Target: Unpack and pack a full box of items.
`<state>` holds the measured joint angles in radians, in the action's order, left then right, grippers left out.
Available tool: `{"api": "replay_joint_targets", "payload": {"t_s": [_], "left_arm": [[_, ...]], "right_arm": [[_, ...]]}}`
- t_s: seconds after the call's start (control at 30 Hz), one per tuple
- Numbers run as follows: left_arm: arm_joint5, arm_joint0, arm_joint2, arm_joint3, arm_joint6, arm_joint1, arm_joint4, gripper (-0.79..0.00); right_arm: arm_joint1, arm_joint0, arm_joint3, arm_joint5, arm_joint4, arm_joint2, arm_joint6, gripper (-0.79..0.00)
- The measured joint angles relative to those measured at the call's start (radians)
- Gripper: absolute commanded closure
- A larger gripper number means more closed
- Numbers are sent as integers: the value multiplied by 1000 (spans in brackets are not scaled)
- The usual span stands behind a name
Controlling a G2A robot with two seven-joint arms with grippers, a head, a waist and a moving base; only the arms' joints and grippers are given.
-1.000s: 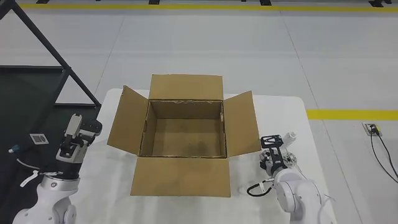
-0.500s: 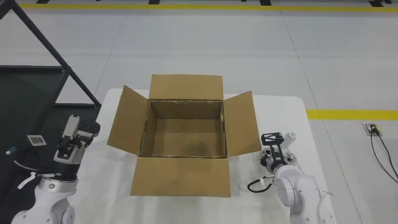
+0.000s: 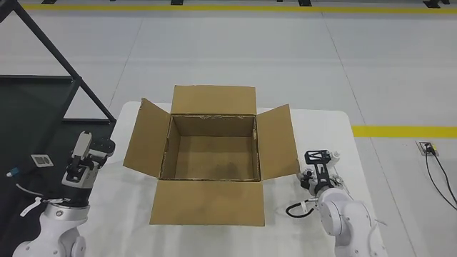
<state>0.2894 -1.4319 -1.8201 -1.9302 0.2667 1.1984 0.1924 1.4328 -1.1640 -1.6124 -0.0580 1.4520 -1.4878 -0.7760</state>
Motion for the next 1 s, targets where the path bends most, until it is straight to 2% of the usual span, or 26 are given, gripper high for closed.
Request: {"api": "replay_joint_targets", "payload": {"t_s": [0.37, 0.57, 0.77, 1.0], "left_arm": [[-9, 18, 12, 6, 1, 0, -5, -785], [-12, 29, 19, 11, 0, -1, -6, -785], [-12, 35, 19, 19, -1, -1, -1, -785], [-9, 38, 11, 27, -5, -2, 10, -785]], "right_arm": [[-15, -182, -270, 108, -178, -104, 137, -785], [-20, -291, -407, 207, -326, -148, 271, -785], [-29, -335, -449, 380, -502, -181, 352, -785], [-47, -296, -423, 545, -662, -192, 283, -785]]}}
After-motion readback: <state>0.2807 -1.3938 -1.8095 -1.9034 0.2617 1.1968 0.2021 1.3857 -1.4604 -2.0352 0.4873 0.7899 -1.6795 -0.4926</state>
